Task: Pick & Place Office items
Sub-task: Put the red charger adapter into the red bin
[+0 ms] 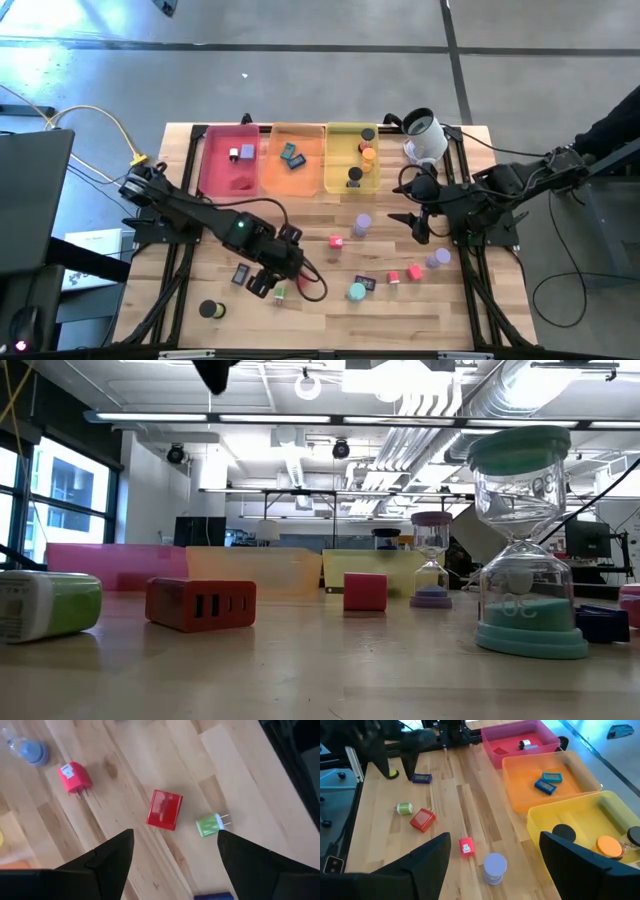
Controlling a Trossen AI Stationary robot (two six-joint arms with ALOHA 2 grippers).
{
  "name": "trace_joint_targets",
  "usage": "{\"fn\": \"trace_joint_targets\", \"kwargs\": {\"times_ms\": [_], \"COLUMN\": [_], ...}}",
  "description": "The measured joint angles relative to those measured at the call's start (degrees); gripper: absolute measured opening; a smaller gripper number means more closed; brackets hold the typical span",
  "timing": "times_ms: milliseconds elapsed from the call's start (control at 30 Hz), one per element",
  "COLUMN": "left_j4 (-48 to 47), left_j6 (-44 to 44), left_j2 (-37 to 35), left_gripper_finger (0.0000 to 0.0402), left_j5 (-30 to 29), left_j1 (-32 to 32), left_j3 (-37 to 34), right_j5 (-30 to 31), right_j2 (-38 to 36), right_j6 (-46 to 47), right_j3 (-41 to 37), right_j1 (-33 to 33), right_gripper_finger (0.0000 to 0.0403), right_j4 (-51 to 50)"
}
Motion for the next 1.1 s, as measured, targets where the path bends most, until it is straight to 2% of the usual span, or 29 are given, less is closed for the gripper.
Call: {"fn": "trace_joint_targets", "kwargs": {"times_ms": [467, 700, 1100], "left_j4": [0.3, 3.6, 4.5], "left_j6": [4.5, 6.8, 9.6], "left_j2": [9.6, 13.4, 17.9], "left_gripper_finger": [0.028, 0.028, 0.028], "left_j5": [-1.3, -1.4, 2.6], "left_j1": [0.0, 1.7, 2.7], "left_j3": [-0.2, -0.2, -0.1], "right_j5": [-2.1, -2.1, -3.3], "right_j2": [0.0, 0.0, 0.0], "right_j6": [3.2, 3.3, 3.3], "right_j3": [0.0, 0.0, 0.0], "right_j1": [0.0, 0.0, 0.0], "right_gripper_finger": [0.0295, 0.0295, 0.0295], "right_j4": [0.0, 0.0, -0.1]}}
